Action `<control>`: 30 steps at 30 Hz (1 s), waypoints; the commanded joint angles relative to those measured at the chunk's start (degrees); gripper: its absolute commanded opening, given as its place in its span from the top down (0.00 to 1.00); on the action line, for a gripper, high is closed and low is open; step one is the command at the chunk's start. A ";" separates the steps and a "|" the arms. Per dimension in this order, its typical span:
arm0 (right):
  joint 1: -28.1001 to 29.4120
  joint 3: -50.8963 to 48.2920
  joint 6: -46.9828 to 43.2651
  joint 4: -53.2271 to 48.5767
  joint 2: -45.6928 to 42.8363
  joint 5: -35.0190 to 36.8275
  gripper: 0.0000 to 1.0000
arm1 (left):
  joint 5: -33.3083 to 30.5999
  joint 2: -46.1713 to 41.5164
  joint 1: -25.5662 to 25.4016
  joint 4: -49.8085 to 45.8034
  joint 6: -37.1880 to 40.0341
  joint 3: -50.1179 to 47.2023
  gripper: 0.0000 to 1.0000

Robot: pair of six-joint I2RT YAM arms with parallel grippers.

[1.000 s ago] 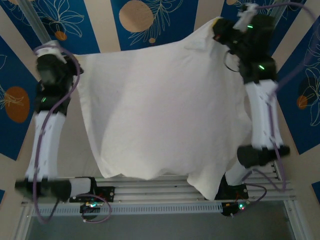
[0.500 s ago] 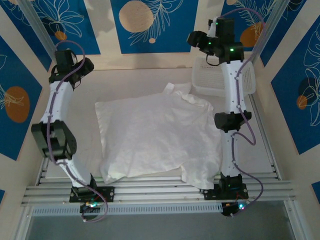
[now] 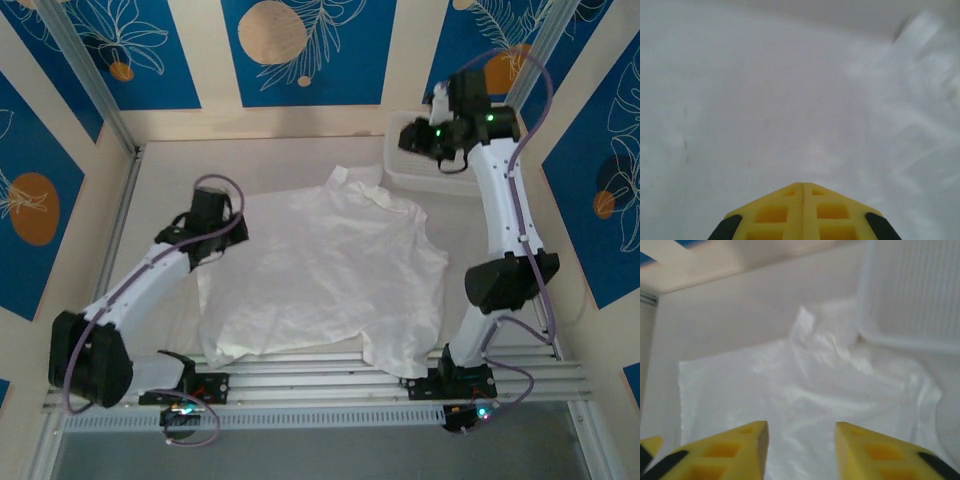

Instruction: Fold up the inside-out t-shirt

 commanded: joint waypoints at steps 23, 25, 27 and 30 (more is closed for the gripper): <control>10.42 -58.99 35.59 52.82 3.31 -1.58 1.00 | -4.03 47.25 14.98 -8.32 -3.64 30.47 1.00; 11.70 -59.78 39.37 56.23 4.83 -1.94 0.98 | -4.08 49.81 16.62 -8.79 -3.16 34.58 1.00; 12.73 -59.42 42.37 58.78 6.82 -2.02 0.97 | -5.02 51.68 18.09 -8.51 -2.59 37.61 1.00; 14.33 -56.52 45.44 62.62 11.21 -2.97 0.96 | -4.28 53.80 20.29 -9.93 -1.26 43.24 1.00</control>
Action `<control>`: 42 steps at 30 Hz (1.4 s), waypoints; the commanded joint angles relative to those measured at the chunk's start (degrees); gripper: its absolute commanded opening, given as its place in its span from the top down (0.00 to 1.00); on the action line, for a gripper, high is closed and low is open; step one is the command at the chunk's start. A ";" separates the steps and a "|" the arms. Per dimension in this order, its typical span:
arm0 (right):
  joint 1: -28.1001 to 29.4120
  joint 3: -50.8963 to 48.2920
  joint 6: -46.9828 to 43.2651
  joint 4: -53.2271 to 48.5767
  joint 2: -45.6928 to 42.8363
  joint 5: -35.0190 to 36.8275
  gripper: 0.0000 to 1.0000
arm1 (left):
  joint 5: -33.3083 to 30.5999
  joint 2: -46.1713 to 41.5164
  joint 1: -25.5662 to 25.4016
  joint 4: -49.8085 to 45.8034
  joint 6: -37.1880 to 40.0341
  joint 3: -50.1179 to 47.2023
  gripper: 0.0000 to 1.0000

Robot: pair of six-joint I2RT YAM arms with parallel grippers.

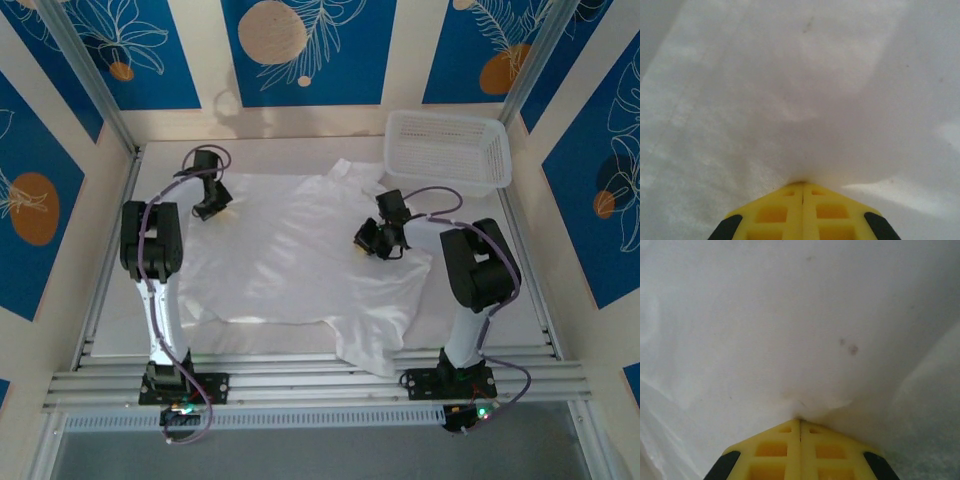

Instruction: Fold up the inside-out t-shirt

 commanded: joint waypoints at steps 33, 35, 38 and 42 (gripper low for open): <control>-4.28 -27.85 -9.78 -10.72 -34.62 3.37 0.52 | -16.97 -82.60 -12.66 -20.44 -7.75 -56.62 0.45; -4.27 -26.42 -9.65 -9.65 -31.26 2.84 0.52 | -17.13 -81.35 -12.47 -22.09 -8.42 -55.98 0.45; -4.28 -24.66 -9.33 -9.68 -27.61 1.26 0.69 | -15.99 -79.39 -12.15 -23.55 -9.22 -55.20 0.45; -5.36 -24.42 -8.79 -12.17 -32.22 5.50 0.95 | -12.41 -78.30 -11.53 -25.36 -11.50 -56.02 0.45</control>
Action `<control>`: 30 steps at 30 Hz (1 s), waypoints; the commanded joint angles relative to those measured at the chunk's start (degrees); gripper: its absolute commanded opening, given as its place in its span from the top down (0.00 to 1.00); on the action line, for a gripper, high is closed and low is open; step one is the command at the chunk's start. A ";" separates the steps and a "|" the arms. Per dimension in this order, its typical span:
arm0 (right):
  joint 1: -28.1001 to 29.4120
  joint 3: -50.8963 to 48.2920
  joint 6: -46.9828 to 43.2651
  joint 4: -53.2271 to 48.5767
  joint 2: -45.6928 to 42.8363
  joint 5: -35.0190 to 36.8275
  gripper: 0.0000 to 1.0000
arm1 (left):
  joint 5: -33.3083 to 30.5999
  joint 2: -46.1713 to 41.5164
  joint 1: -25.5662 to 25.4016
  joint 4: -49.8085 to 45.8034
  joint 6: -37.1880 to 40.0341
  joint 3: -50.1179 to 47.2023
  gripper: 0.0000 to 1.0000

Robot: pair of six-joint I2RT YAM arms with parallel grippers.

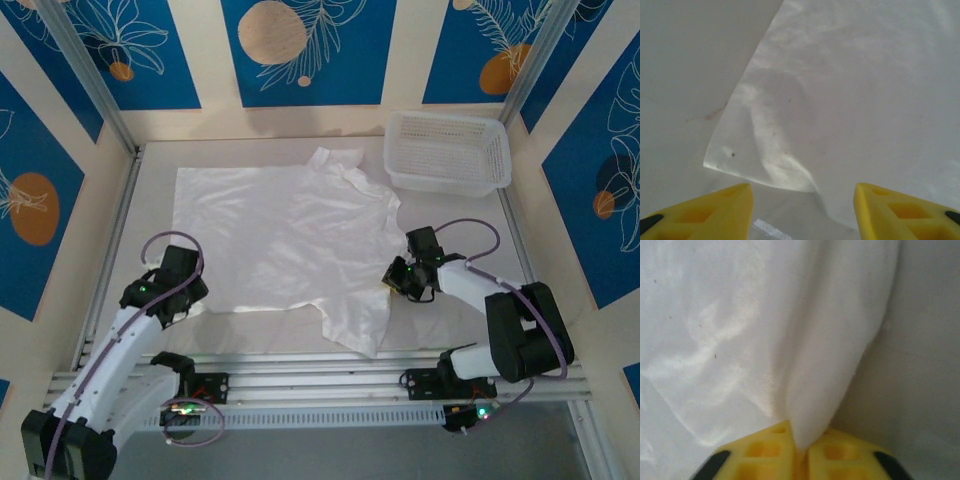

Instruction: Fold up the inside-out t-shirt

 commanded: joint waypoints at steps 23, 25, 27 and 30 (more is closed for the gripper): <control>-8.47 -3.15 -0.92 1.49 -16.71 -1.27 1.00 | 10.72 0.81 2.93 -0.30 -18.59 -13.44 0.51; -8.47 -3.62 -0.68 1.21 -17.41 -1.48 1.00 | 10.43 2.23 3.04 1.87 -18.45 -13.65 0.54; -8.46 -3.93 -0.27 0.75 -18.21 -1.32 1.00 | 10.39 3.60 3.27 3.33 -18.19 -13.75 0.58; -8.56 -4.28 0.40 -0.05 -19.70 -0.91 1.00 | 10.24 5.00 3.88 4.16 -17.26 -13.66 0.62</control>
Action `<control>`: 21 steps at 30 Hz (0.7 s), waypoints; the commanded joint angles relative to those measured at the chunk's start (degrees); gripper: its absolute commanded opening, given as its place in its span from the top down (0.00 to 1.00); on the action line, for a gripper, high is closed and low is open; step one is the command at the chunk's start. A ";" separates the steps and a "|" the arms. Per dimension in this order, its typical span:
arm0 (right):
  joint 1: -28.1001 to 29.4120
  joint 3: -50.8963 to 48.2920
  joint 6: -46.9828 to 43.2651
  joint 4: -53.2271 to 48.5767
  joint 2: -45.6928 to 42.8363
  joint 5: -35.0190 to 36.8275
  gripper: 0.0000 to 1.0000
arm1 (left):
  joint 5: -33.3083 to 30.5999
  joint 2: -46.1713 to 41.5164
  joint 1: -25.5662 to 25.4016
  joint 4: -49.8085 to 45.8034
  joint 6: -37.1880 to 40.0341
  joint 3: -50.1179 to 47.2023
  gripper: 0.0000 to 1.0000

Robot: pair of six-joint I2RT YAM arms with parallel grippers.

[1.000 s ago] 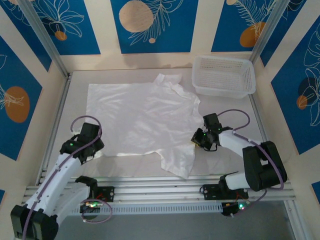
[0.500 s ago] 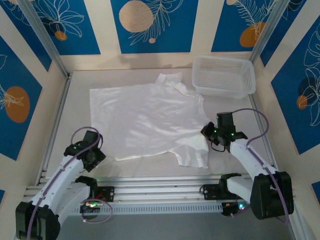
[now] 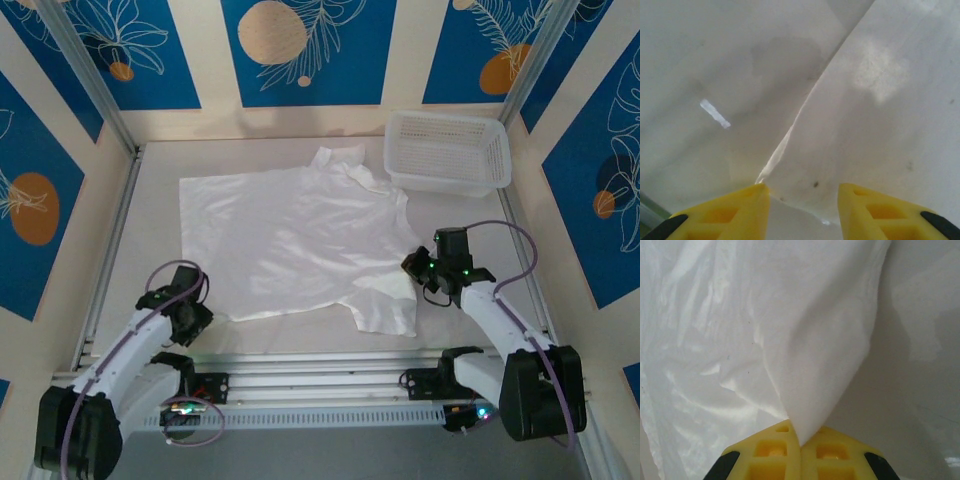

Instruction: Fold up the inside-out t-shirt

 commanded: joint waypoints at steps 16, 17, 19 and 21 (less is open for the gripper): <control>-3.45 -3.02 1.95 -12.32 -7.07 6.61 1.00 | -9.19 -8.29 5.77 -8.73 4.18 0.61 1.00; -3.46 -3.69 2.02 -12.72 -7.61 6.66 1.00 | -8.50 -8.78 5.80 -8.38 4.39 0.05 1.00; -3.48 -4.81 2.03 -13.55 -8.42 6.21 1.00 | -5.60 -8.36 5.83 -6.13 4.62 -0.94 1.00; -3.49 -4.73 1.96 -14.57 -8.86 6.05 1.00 | -4.99 -7.66 5.77 -5.09 6.09 -0.42 1.00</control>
